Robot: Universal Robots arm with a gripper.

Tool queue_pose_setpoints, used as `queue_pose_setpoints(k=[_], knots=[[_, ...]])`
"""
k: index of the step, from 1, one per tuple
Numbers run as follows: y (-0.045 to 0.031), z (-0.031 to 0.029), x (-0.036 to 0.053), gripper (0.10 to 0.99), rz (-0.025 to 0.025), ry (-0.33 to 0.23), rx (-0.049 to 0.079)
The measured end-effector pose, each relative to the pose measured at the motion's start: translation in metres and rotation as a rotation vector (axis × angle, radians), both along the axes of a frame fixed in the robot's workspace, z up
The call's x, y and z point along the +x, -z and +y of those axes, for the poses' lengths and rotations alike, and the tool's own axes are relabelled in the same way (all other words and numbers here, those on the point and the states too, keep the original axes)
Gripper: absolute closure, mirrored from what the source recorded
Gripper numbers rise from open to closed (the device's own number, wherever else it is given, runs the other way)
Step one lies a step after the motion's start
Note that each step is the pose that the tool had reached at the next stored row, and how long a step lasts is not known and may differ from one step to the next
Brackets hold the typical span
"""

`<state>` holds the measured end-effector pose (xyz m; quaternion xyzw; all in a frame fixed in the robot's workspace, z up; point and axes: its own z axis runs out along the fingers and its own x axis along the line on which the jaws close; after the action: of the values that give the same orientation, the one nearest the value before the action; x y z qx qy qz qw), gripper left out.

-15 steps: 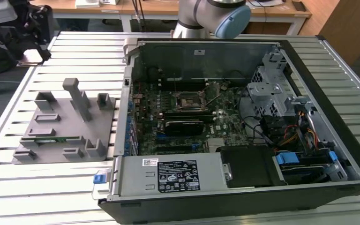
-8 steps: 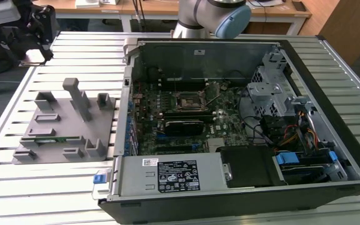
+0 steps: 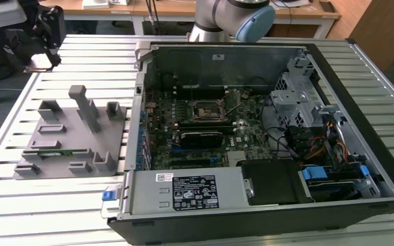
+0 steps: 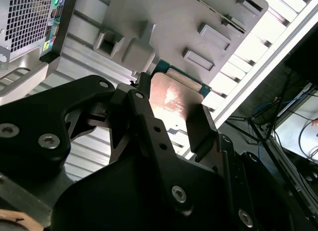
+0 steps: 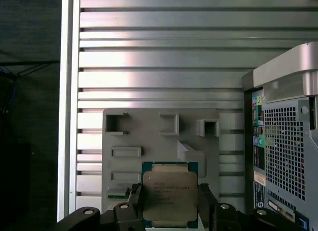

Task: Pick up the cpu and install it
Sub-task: 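Pick up the cpu and move it towards the insertion slot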

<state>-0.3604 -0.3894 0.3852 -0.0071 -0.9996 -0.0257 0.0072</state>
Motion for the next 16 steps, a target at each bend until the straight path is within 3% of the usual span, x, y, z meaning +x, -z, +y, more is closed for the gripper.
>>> queue_pose_setpoints(k=[16], knots=[[0.0000,0.0000,0.0174,0.553,0.0000,0.000,0.000]])
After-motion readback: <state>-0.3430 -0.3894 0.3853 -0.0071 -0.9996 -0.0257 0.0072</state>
